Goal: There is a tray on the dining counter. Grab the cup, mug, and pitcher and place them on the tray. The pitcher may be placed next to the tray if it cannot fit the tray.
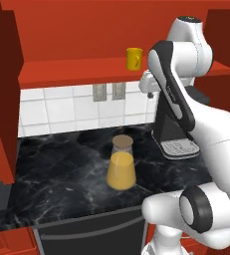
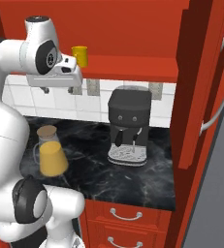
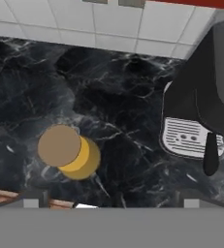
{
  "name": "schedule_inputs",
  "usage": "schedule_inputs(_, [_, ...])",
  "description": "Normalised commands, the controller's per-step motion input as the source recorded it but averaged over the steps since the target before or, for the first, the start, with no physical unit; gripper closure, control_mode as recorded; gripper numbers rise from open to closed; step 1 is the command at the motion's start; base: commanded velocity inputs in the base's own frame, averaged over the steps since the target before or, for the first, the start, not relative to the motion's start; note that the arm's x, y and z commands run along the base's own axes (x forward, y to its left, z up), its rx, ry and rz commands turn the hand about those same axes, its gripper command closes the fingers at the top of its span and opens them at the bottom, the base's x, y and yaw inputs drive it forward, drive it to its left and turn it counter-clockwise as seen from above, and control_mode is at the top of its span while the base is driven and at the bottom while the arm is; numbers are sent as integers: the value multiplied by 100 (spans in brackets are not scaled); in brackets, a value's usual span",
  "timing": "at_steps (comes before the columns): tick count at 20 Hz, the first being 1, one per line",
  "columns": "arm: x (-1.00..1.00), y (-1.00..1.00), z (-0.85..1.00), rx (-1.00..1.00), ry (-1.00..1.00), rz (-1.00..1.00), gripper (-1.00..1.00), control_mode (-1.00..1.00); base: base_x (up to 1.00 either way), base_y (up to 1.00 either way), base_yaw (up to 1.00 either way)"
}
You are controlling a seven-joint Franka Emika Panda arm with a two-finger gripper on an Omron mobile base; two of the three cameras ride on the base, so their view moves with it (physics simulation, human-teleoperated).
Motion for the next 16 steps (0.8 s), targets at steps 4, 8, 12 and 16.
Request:
schedule_inputs(4, [28, 0, 20, 0, -14, -18, -100, -100, 0, 0, 0])
schedule_inputs(8, [18, 0, 24, 0, -14, -15, -100, -100, 0, 0, 0])
schedule_inputs(12, [25, 0, 12, 0, -13, -9, -100, -100, 0, 0, 0])
schedule_inputs(16, [32, 1, 11, 0, -9, -4, -100, -100, 0, 0, 0])
